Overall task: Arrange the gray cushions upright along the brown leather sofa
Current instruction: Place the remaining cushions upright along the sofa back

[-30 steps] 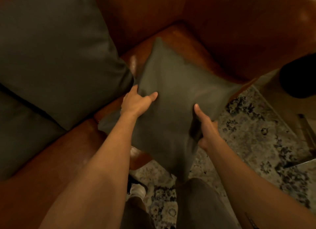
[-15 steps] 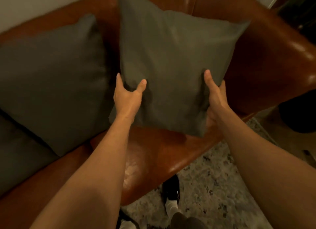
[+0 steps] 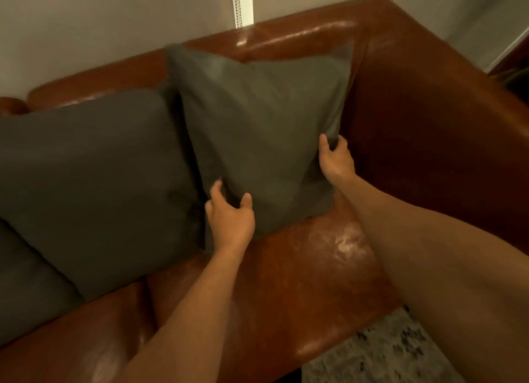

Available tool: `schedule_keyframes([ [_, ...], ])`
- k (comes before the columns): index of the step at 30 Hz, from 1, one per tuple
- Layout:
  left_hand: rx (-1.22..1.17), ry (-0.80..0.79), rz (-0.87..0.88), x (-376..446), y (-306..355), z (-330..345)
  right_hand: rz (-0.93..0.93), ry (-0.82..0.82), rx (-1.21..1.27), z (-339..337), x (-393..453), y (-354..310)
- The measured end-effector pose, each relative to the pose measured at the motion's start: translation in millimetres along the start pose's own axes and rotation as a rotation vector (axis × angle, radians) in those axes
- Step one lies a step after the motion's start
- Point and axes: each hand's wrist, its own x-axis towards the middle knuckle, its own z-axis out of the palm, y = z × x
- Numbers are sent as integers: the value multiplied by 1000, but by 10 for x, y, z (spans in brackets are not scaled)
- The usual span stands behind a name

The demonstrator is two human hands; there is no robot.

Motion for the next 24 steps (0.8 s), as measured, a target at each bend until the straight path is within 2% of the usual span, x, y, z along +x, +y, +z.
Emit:
schedule_keyframes([
  [4, 23, -56, -129, 54, 60, 138, 106, -100, 20, 188, -53, 171],
  [15, -30, -154, -136, 166, -34, -85, -15, -116, 5, 149, -315, 197],
  [19, -144, -134, -155, 131, -81, -216, -11, -115, 18, 126, -420, 239],
  [24, -142, -136, -151, 139, -168, -526, -5, -136, -19, 229, -652, 248],
])
